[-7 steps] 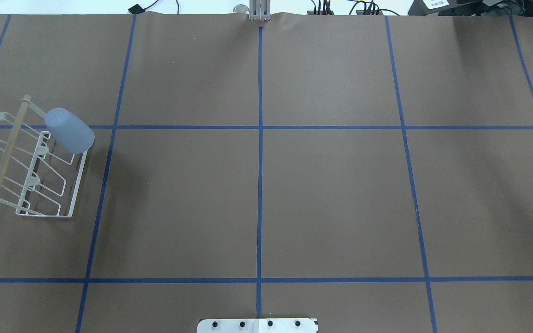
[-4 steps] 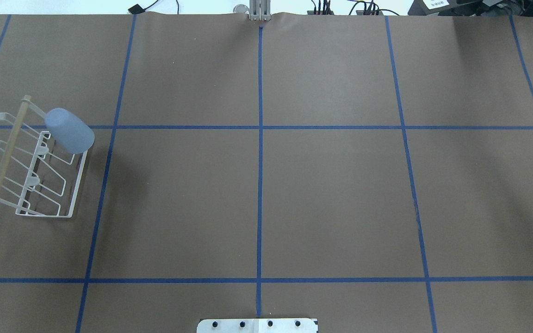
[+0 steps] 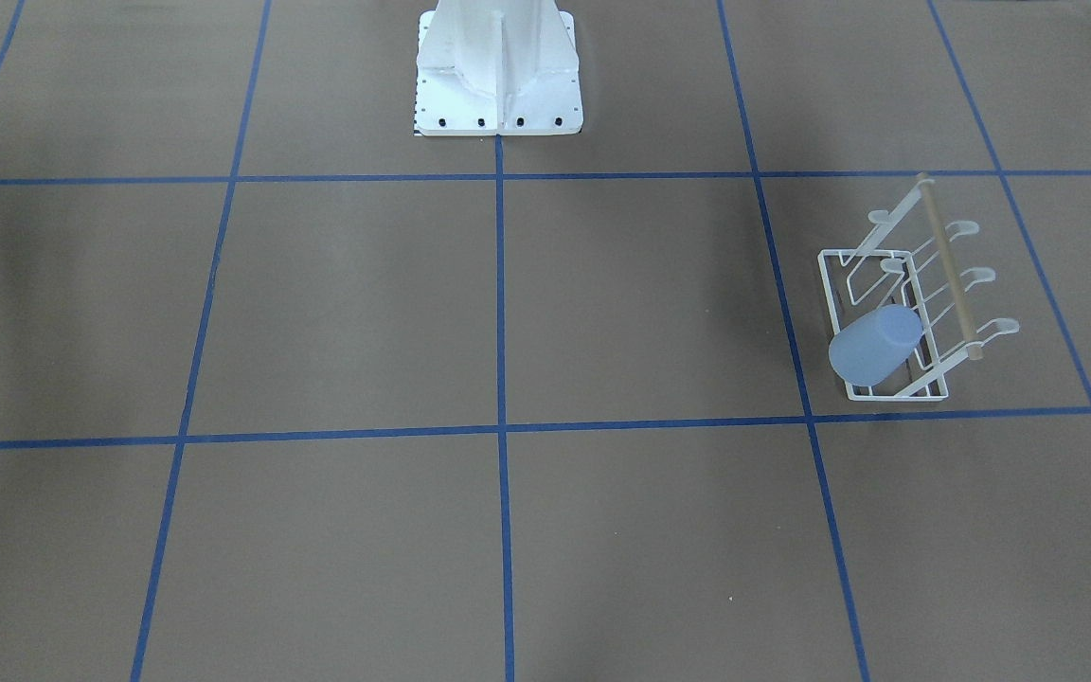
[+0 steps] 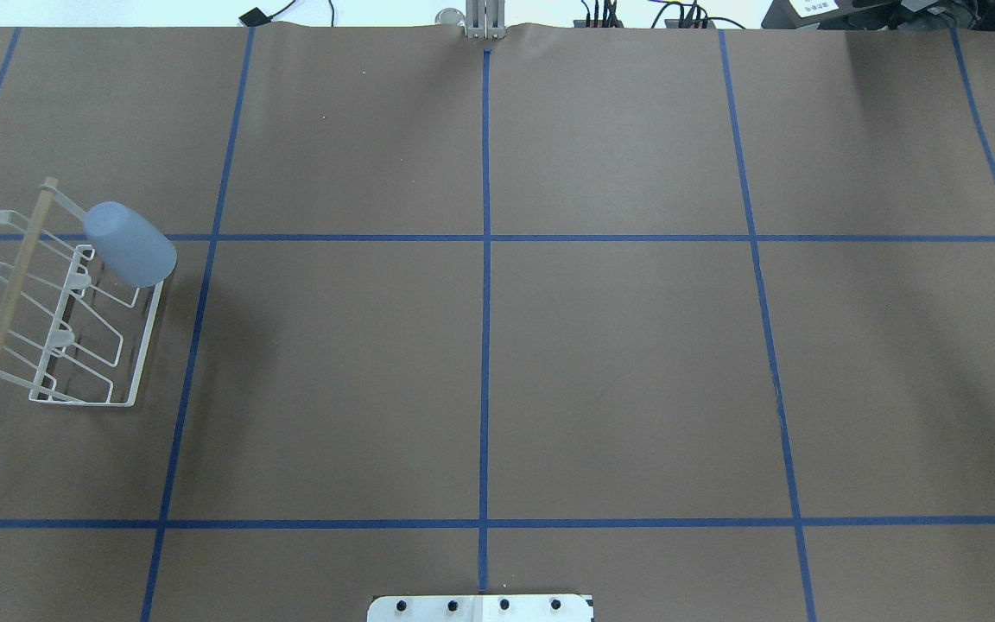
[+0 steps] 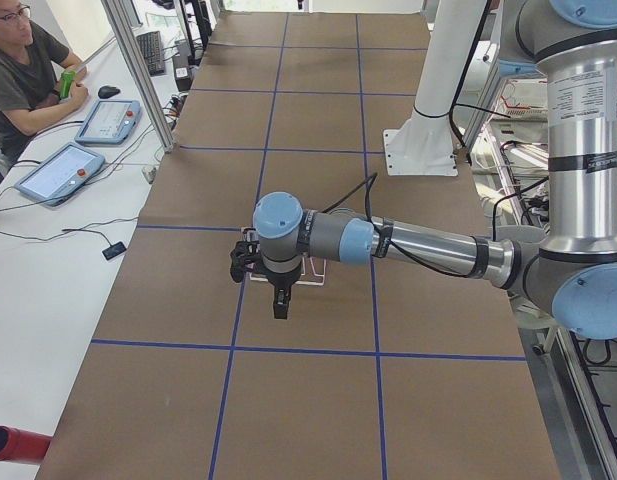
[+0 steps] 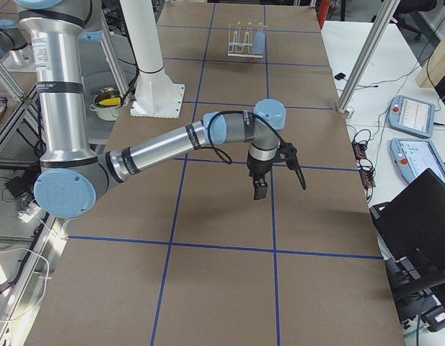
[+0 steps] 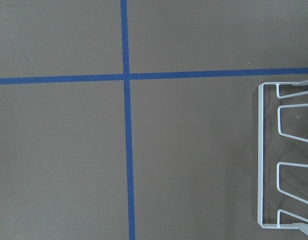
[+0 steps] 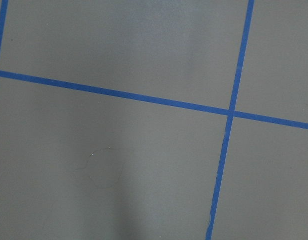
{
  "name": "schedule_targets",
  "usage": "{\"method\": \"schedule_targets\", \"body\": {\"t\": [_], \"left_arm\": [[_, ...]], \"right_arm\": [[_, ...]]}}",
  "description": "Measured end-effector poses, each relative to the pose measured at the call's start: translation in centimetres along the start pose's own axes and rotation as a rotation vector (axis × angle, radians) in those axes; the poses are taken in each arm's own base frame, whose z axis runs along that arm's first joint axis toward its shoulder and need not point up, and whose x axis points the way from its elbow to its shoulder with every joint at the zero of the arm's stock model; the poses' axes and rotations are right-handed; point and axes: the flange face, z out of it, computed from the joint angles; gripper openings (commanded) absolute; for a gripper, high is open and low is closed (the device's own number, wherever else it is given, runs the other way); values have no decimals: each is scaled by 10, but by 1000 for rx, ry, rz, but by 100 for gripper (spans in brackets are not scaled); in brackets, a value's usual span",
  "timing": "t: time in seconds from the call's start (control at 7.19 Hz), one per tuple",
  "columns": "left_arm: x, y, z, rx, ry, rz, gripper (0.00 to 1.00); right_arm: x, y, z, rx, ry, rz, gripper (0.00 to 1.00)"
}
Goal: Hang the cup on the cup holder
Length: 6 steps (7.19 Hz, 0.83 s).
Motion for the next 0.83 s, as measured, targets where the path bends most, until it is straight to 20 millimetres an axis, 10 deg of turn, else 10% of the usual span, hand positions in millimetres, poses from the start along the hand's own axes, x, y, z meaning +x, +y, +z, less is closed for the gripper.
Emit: {"method": "schedule_targets", "body": {"t": [0.83], "left_arm": [[1, -5, -1, 4, -3, 2, 99]], "right_arm": [[0, 0, -1, 2, 3, -2, 100]]}}
